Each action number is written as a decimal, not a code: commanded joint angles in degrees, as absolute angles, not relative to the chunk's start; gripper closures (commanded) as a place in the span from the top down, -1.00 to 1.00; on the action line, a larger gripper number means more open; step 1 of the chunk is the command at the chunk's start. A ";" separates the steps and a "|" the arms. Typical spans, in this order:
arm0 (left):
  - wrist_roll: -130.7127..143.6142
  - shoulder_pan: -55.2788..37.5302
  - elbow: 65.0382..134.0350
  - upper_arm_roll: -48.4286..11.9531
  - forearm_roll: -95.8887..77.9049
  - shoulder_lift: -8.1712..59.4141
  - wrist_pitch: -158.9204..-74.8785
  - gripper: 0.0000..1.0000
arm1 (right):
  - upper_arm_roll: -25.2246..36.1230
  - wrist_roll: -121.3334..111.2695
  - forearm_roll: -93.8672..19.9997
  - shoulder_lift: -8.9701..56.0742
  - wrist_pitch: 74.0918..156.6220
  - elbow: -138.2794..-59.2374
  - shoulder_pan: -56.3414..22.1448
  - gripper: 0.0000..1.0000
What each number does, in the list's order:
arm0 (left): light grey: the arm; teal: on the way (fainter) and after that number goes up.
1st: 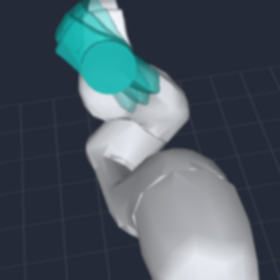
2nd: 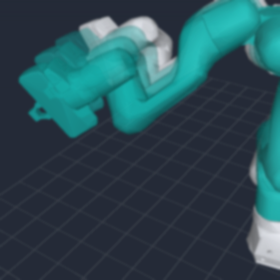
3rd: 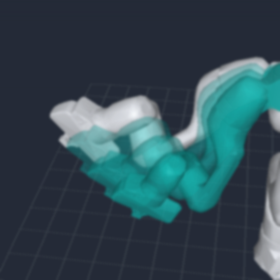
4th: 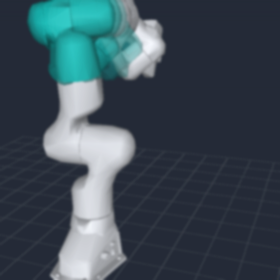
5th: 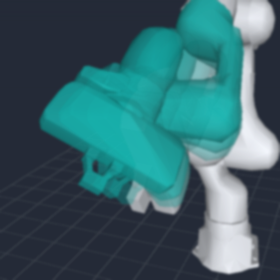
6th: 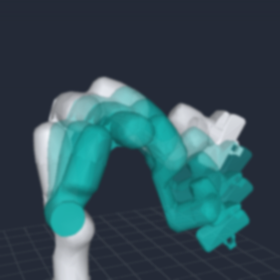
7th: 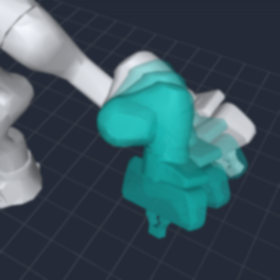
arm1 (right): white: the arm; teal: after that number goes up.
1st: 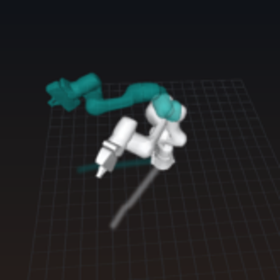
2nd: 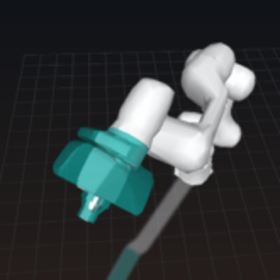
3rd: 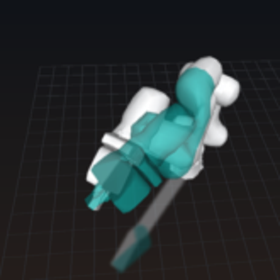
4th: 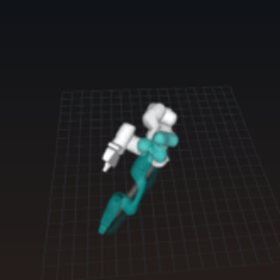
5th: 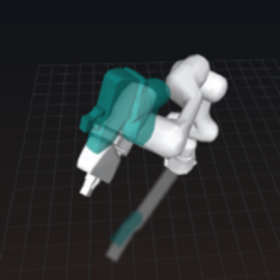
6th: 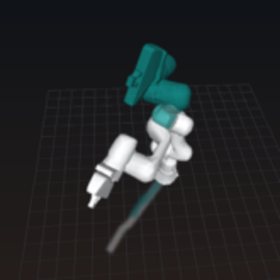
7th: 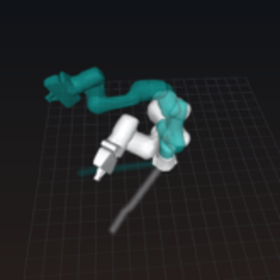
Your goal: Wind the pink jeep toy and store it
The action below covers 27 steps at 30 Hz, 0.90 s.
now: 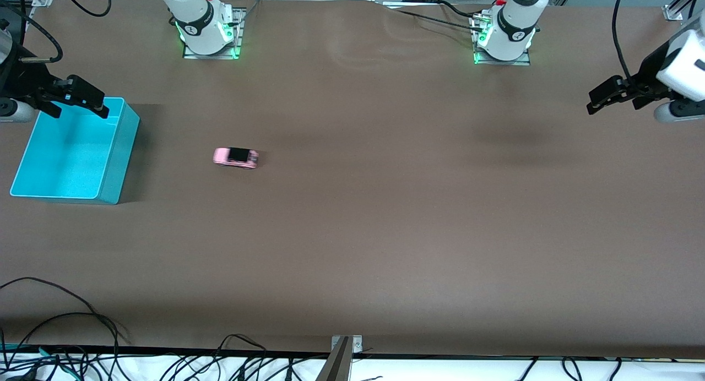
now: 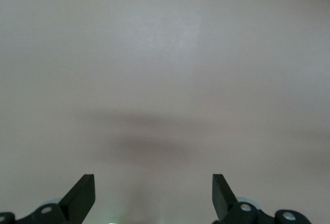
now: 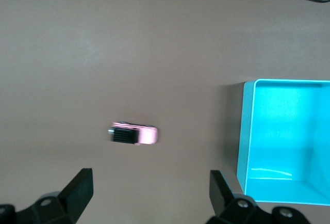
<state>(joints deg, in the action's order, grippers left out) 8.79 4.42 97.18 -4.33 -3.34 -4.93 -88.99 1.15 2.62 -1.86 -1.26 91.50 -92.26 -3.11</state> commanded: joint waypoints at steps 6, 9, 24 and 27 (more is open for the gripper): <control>7.21 5.54 93.69 -3.52 -5.80 -3.69 -86.93 1.00 | 1.67 2.55 -2.46 -2.02 91.32 -93.16 -3.16 1.00; 6.68 5.54 93.60 -3.43 -3.88 -3.69 -85.00 1.00 | 1.67 2.55 -2.46 -2.02 91.32 -93.16 -3.16 1.00; -0.62 7.56 93.60 -3.43 -1.76 -3.52 -83.85 1.00 | 1.67 2.55 -2.46 -2.02 91.32 -93.16 -3.16 1.00; -0.18 7.56 93.52 -3.51 -2.02 -3.60 -83.85 1.00 | 1.67 2.55 -2.46 -2.02 91.32 -93.16 -3.16 1.00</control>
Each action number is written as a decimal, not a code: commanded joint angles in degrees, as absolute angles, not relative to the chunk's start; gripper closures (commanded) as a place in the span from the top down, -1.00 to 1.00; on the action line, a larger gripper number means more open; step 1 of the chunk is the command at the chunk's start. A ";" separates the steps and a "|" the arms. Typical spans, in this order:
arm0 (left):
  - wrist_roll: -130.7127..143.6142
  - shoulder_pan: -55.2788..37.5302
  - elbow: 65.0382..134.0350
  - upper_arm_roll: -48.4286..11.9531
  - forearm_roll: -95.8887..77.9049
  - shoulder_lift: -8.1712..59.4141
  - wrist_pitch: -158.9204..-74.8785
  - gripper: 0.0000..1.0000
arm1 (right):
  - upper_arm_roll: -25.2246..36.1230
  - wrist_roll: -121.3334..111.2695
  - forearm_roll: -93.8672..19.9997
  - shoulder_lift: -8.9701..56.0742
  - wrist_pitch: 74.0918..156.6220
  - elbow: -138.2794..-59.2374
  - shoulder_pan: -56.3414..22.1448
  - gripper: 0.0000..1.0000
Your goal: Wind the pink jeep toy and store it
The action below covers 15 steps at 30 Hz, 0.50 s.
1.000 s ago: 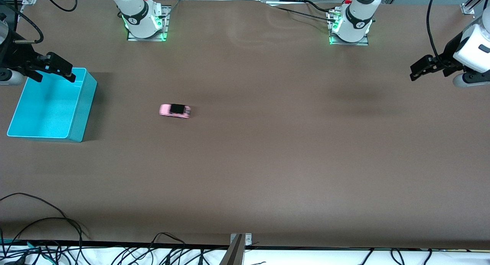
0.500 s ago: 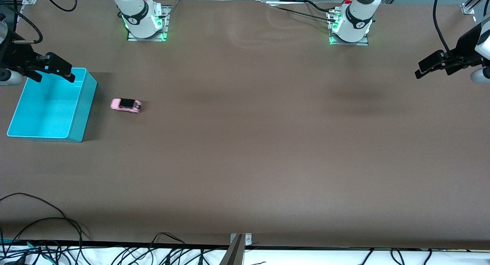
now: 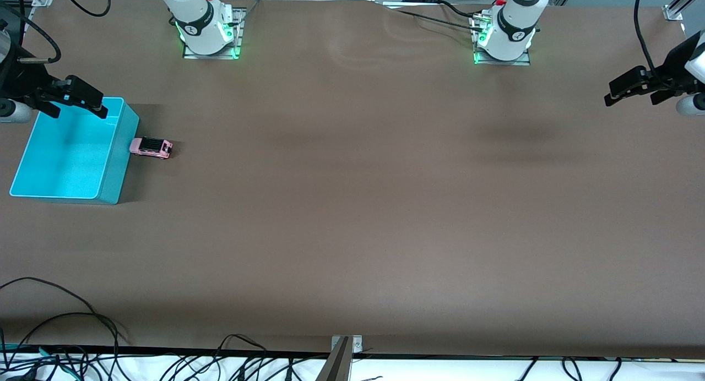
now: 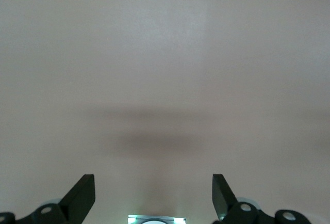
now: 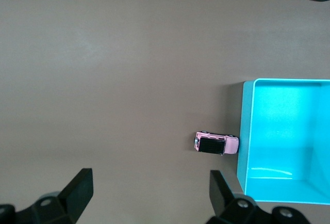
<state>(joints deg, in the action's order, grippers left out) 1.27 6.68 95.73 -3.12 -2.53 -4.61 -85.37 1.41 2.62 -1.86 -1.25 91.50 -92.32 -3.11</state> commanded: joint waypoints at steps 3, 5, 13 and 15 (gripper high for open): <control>0.18 7.65 93.52 -3.43 -1.93 -3.69 -83.85 1.00 | 1.67 2.55 -2.46 -2.02 91.32 -93.16 -3.16 1.00; 0.00 7.73 93.43 -3.43 -1.93 -3.60 -83.85 1.00 | 1.67 2.55 -2.46 -2.02 91.32 -93.16 -3.16 1.00; 0.44 6.94 93.51 -3.87 -1.85 -3.52 -83.94 1.00 | 1.67 2.55 -2.46 -2.02 91.14 -93.16 -3.16 1.00; 0.18 6.86 93.52 -3.87 -1.85 -3.52 -83.85 1.00 | 1.67 2.55 -2.46 -1.93 91.14 -93.16 -3.16 1.00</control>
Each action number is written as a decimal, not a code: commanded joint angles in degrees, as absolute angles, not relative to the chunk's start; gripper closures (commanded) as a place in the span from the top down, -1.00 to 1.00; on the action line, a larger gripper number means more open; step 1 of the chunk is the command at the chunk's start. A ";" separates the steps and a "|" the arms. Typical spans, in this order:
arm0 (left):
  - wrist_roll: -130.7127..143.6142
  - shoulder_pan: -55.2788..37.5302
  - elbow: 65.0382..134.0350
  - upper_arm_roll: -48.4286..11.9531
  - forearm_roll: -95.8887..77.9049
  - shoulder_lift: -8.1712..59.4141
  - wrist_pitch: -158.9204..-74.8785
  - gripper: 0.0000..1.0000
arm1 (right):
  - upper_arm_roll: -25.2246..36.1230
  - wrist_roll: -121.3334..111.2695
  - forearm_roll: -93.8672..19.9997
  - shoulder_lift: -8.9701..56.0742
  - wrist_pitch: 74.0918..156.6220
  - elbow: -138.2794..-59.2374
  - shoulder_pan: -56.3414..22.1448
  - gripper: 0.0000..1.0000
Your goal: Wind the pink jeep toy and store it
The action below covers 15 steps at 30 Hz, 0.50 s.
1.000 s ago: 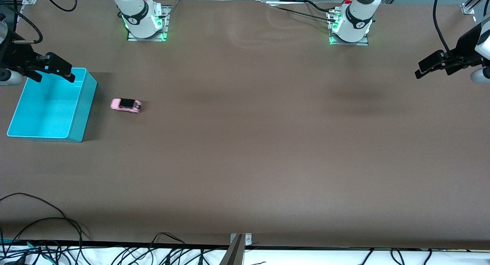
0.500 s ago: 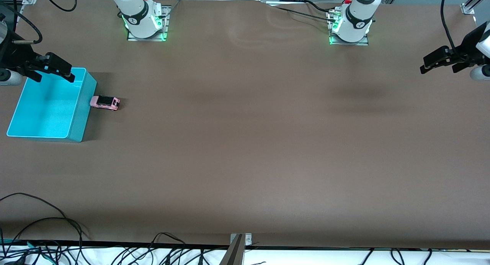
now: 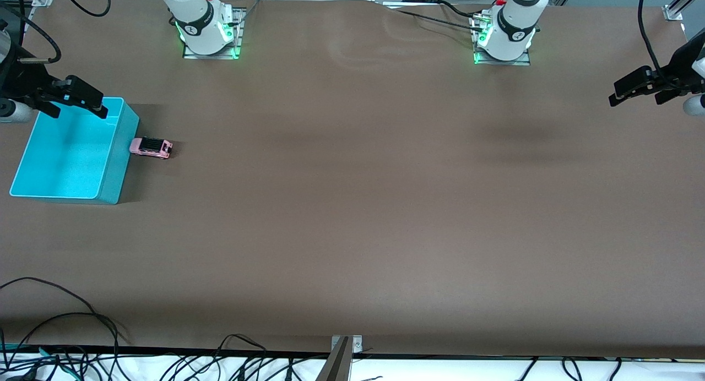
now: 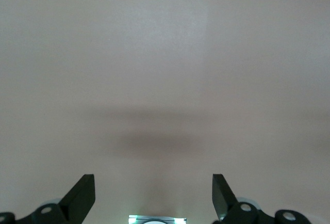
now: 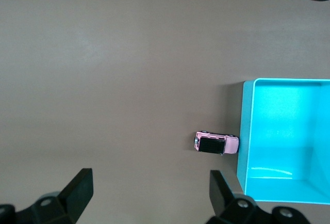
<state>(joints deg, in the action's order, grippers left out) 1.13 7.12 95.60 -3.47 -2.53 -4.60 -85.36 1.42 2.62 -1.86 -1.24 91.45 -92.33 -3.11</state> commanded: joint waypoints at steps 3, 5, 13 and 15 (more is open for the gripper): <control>-0.18 6.94 93.43 -3.87 -1.85 -3.69 -83.85 1.00 | 1.67 2.46 -2.37 -1.76 91.14 -93.16 -3.16 1.00; 0.53 7.03 92.64 -3.78 -2.02 -3.52 -83.93 1.00 | 1.67 2.46 -2.29 -1.41 91.14 -93.16 -3.16 1.00; 0.53 6.86 89.30 -3.87 -1.49 -1.41 -83.76 1.00 | 2.46 2.37 -1.76 -0.17 91.14 -93.16 -3.25 1.00; 0.53 6.77 89.30 -4.22 -1.49 -1.14 -83.67 1.00 | 2.29 2.46 -0.88 -0.18 91.14 -93.16 -3.60 1.00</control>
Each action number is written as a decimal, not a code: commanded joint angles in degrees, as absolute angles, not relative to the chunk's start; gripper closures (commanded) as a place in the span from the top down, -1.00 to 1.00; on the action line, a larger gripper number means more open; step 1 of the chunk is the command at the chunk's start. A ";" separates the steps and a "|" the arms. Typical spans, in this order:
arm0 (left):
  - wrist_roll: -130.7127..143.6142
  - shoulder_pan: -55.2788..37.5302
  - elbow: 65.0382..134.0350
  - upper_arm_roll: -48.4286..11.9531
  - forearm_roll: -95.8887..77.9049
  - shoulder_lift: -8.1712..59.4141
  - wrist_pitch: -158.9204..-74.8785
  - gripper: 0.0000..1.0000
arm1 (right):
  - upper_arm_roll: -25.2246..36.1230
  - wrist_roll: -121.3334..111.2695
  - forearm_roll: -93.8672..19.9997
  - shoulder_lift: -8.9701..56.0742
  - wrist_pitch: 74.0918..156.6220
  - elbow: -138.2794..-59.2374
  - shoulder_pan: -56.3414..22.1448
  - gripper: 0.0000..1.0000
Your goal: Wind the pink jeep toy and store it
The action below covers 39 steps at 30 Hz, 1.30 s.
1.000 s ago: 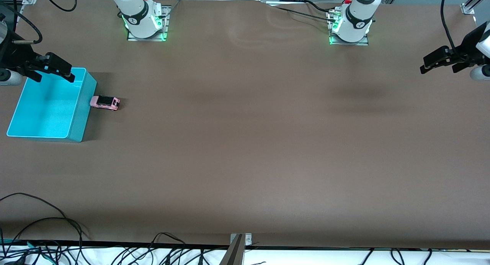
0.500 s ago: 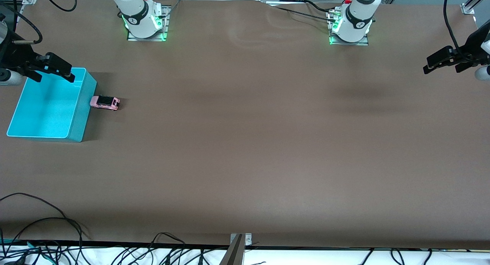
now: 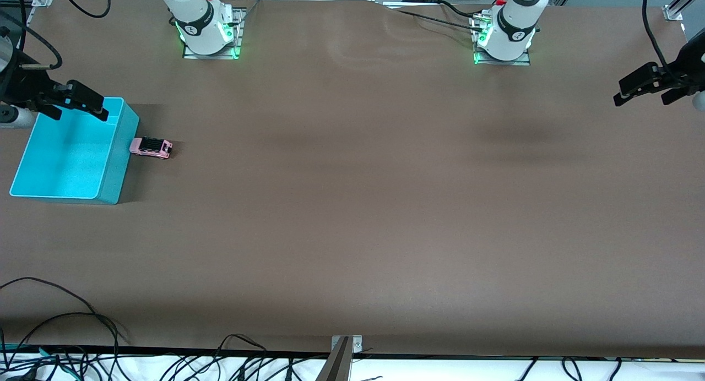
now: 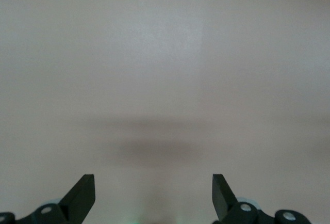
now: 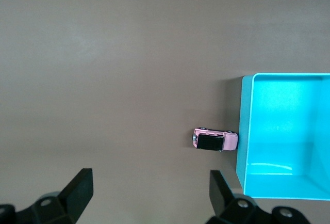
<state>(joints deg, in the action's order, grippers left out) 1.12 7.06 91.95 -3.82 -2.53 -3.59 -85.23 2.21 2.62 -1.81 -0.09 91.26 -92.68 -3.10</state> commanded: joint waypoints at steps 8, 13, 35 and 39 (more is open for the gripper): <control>0.79 6.16 90.00 -4.83 -1.06 -0.62 -84.37 1.00 | 2.55 9.65 0.26 1.76 90.35 -94.65 -3.16 1.00; 4.91 5.98 90.00 -7.03 -0.35 0.26 -86.75 1.00 | 2.64 14.85 1.76 2.29 90.79 -98.25 -2.90 1.00; 4.75 5.89 89.12 -8.79 1.49 2.02 -87.01 1.00 | 5.98 36.38 4.04 2.02 112.04 -121.98 -2.72 1.00; 4.75 5.98 88.86 -8.79 1.76 2.02 -87.01 1.00 | 7.29 41.29 4.04 1.93 118.64 -127.34 -2.72 1.00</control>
<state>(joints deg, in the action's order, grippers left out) 4.86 5.91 91.07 -8.54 0.29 1.18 -87.50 6.14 34.77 3.05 3.89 111.11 -119.53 -2.76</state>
